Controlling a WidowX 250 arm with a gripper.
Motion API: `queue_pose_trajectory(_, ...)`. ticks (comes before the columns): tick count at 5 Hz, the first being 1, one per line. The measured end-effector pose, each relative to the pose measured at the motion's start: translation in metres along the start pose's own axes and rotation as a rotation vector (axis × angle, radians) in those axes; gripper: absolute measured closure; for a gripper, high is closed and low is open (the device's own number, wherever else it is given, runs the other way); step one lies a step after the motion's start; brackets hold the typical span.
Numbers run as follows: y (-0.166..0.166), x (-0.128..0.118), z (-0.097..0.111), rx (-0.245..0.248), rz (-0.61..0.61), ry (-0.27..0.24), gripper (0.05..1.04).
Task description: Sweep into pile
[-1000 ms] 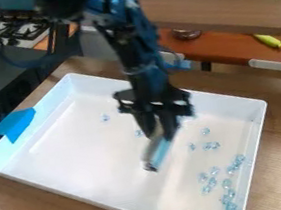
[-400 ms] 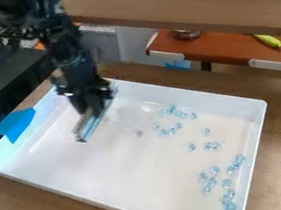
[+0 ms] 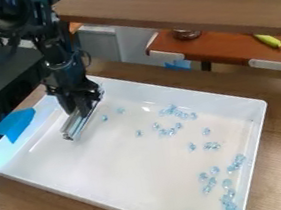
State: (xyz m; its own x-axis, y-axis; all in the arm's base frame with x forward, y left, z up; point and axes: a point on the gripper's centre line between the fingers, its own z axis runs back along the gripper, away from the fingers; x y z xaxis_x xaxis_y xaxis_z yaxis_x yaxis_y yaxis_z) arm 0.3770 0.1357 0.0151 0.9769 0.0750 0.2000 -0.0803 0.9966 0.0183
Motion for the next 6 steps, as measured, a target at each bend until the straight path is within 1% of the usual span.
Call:
queue_pose_trajectory(1,0.004,-0.003,-0.015,0.017,0.038,0.061,0.732)
queue_pose_trajectory(2,-0.013,-0.002,-0.018,0.014,0.036,0.095,0.732)
queue_pose_trajectory(3,-0.040,0.000,-0.020,0.007,0.007,0.117,0.732)
queue_pose_trajectory(5,-0.092,-0.002,-0.020,-0.045,-0.018,0.149,0.732)
queue_pose_trajectory(6,-0.123,-0.003,-0.019,-0.062,-0.037,0.155,0.732)
